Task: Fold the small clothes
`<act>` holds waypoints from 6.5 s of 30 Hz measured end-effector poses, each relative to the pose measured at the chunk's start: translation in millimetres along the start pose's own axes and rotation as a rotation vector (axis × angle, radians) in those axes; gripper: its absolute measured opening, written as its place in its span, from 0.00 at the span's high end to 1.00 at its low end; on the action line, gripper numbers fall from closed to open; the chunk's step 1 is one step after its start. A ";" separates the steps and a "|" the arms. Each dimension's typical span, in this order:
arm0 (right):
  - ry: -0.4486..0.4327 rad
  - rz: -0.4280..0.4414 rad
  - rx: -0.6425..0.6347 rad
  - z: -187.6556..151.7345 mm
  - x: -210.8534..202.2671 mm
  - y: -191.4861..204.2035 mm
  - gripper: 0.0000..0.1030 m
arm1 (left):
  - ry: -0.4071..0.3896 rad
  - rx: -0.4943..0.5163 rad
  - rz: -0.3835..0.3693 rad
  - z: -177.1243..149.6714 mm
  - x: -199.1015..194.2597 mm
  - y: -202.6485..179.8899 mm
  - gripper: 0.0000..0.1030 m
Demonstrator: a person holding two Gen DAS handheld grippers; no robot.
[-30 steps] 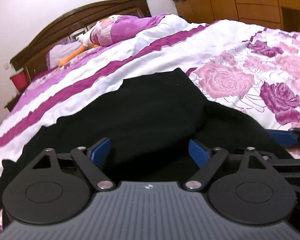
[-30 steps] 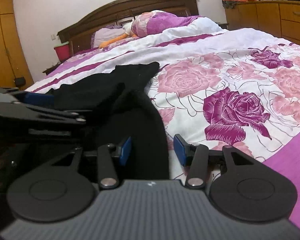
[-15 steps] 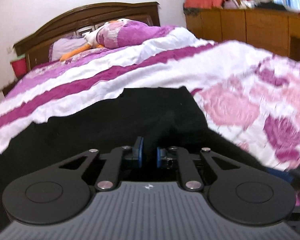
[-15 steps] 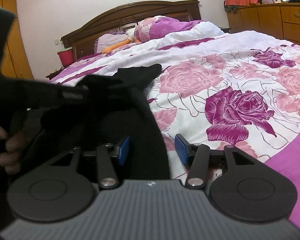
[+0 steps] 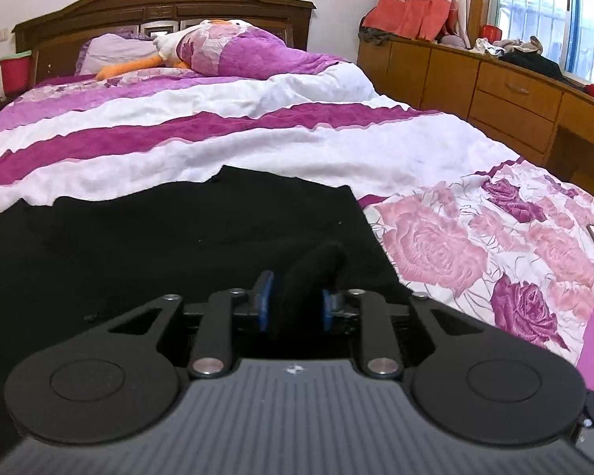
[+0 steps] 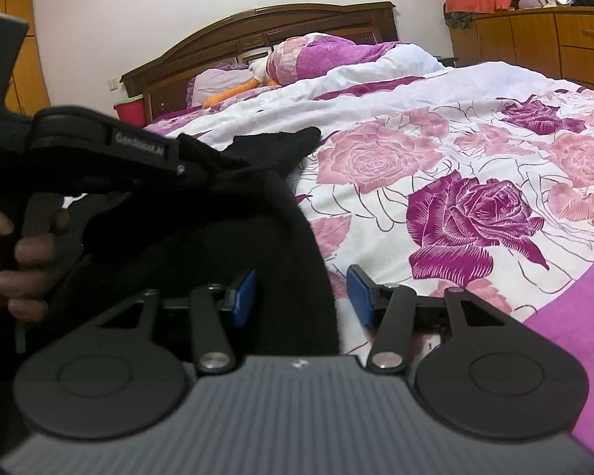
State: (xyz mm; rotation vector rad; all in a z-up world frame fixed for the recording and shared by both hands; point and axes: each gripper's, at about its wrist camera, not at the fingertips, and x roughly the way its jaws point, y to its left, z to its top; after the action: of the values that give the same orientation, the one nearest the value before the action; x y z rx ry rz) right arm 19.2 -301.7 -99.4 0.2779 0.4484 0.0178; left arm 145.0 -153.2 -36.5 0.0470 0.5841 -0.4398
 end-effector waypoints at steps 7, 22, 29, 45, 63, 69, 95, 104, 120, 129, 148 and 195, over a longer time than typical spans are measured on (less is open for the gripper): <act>-0.003 -0.001 -0.002 -1.0 0.6 0.3 0.50 | -0.010 0.013 0.067 9.8 11.5 -5.1 0.78; -0.004 0.003 0.003 -0.8 0.6 -1.0 0.50 | -0.132 -0.129 0.456 -0.8 -89.2 109.9 0.91; 0.003 -0.009 -0.013 -0.4 1.3 1.8 0.50 | 0.025 -0.255 0.468 -45.8 -90.8 157.0 0.88; 0.082 0.096 0.010 81.8 -2.1 10.8 0.47 | -0.035 -0.355 0.330 -45.4 -111.2 209.7 0.43; 0.051 0.013 -0.045 128.0 148.3 16.2 0.92 | -0.089 -0.306 0.310 -21.8 -55.1 211.5 0.91; 0.067 -0.144 -0.136 112.9 169.9 18.9 0.91 | -0.008 -0.288 0.406 -29.2 -14.6 216.6 0.89; 0.095 -0.047 -0.161 121.9 77.7 30.4 0.40 | -0.015 -0.314 0.597 -39.0 -131.8 246.4 0.35; 0.151 0.057 -0.169 84.6 -22.5 47.5 0.40 | 0.016 -0.516 0.754 -81.0 -219.6 323.4 0.30; 0.215 -0.005 -0.207 -8.0 -43.9 92.1 0.39 | -0.133 -0.825 0.726 -121.3 -224.8 424.7 0.29; 0.208 0.015 -0.127 -12.4 -38.2 81.8 0.34 | -0.108 -0.760 0.734 -103.9 -204.0 443.9 0.70; 0.191 0.067 -0.028 -3.9 -45.8 72.0 0.32 | -0.318 -0.441 0.493 16.3 -259.3 326.2 0.92; 0.148 0.063 0.022 -2.7 -63.5 38.6 0.32 | 0.055 -0.214 0.251 -43.1 -133.1 122.6 0.45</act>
State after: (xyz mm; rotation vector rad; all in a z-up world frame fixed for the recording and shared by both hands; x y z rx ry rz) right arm -37.6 -268.8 -64.4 0.3131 0.5872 0.0952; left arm 74.1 16.8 -10.0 -0.0715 0.6669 -0.1312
